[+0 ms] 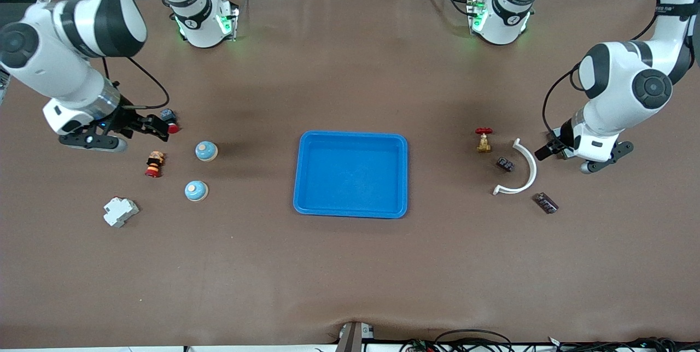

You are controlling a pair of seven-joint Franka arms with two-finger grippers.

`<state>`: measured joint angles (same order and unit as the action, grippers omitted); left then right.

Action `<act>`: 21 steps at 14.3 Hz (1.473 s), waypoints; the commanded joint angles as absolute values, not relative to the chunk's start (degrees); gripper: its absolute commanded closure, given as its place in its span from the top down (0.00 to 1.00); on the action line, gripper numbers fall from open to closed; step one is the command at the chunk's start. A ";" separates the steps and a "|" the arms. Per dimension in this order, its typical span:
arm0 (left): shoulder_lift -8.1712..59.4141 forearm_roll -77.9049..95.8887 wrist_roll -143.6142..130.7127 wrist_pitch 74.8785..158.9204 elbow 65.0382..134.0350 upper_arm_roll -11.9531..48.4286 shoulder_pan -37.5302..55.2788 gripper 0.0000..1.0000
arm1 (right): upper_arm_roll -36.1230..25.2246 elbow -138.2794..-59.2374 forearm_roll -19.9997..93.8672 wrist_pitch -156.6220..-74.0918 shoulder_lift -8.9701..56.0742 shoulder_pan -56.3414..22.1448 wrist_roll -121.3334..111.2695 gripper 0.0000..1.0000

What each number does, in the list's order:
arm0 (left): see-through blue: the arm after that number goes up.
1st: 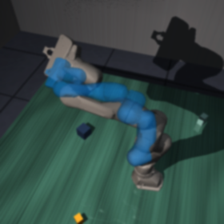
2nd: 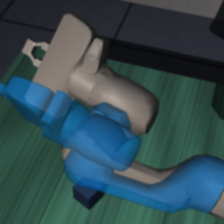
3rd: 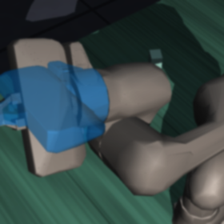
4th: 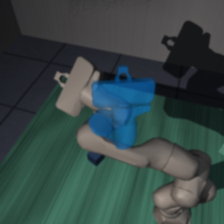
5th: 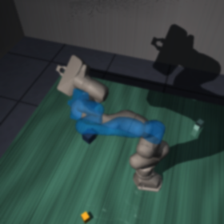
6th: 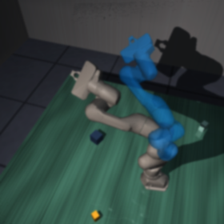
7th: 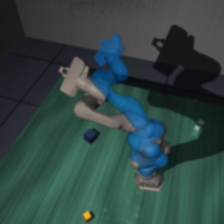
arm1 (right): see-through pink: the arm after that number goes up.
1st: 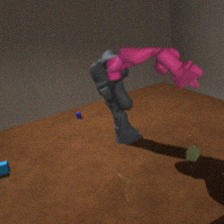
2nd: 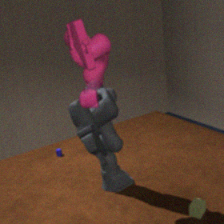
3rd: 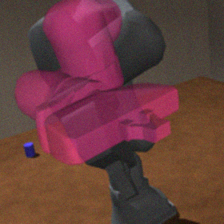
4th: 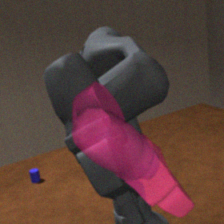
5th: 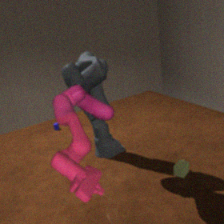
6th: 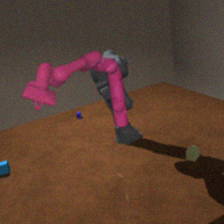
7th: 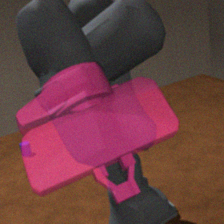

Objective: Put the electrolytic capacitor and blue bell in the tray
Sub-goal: 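Grasp a black capacitor with the left gripper while the right gripper grasps a bell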

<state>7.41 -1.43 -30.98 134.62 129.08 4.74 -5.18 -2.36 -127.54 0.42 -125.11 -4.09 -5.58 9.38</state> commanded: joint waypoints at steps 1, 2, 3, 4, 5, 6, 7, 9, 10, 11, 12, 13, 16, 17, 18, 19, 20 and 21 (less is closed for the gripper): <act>9.13 -0.79 -37.42 138.33 130.42 6.49 -4.57 0.92 | -2.55 -133.14 0.18 -131.72 -3.61 -5.89 10.20 1.00; 9.84 -0.79 -39.01 139.64 130.78 7.63 -4.57 0.90 | -2.55 -134.55 0.18 -134.10 -2.47 -5.89 10.20 1.00; 11.06 -0.79 -40.94 140.53 130.87 8.08 -4.57 0.88 | -2.55 -136.04 0.18 -136.99 -1.50 -5.89 10.20 1.00; 12.29 -0.79 -42.18 141.41 130.87 8.35 -4.48 0.86 | -2.46 -137.36 0.18 -140.15 0.07 -5.89 10.20 1.00; 13.35 -0.79 -42.80 142.46 130.87 8.44 -4.48 0.84 | -2.46 -137.89 0.18 -142.53 1.91 -5.89 10.20 1.00; 14.58 -0.79 -43.15 143.43 130.87 8.79 -4.48 0.82 | -2.46 -137.90 0.18 -144.21 4.46 -5.89 10.20 1.00; 15.55 -0.79 -43.59 145.18 130.96 9.14 -4.48 0.80 | -2.46 -137.90 0.18 -146.66 6.48 -5.89 10.20 1.00; 17.04 -0.79 -44.03 146.77 131.40 9.14 -4.40 0.75 | -2.46 -137.99 0.18 -150.63 10.09 -6.33 10.28 1.00; 17.92 -0.79 -45.51 147.65 131.31 9.23 -4.39 0.71 | -2.46 -137.99 0.18 -152.65 11.59 -6.33 10.63 1.00; 18.80 -0.79 -47.53 149.05 131.40 9.40 -4.13 0.68 | -2.46 -137.99 0.18 -154.32 13.17 -7.02 11.16 1.00; 19.24 -0.88 -48.85 150.19 131.66 9.49 -3.43 0.68 | -2.46 -137.99 0.18 -155.47 14.66 -7.81 11.68 1.00; 19.42 -0.88 -49.13 150.38 131.75 9.49 -2.99 0.66 | -2.46 -137.99 0.18 -156.96 15.90 -8.34 12.47 1.00; 20.47 -1.23 -48.96 150.47 131.57 9.49 -2.73 0.59 | -2.46 -137.99 0.18 -158.38 18.28 -10.54 14.50 1.00; 20.57 -1.58 -48.87 150.38 131.57 9.41 -2.20 0.56 | -2.46 -137.99 0.18 -158.38 18.37 -10.81 14.50 1.00; 20.65 -1.58 -48.95 150.38 131.66 9.40 -2.20 0.50 | -2.55 -137.99 0.18 -158.29 18.46 -10.98 14.41 1.00; 20.65 -1.58 -48.96 150.38 131.66 9.40 -2.28 0.42 | -2.55 -137.99 0.18 -158.29 18.54 -11.51 14.33 1.00; 20.92 -1.58 -48.96 150.38 131.57 9.40 -2.29 0.32 | -2.64 -137.99 0.00 -158.29 18.98 -11.60 13.80 1.00; 21.09 -1.58 -48.96 150.38 131.40 9.40 -2.29 0.26 | -2.64 -137.99 -0.35 -158.38 19.16 -11.60 13.71 1.00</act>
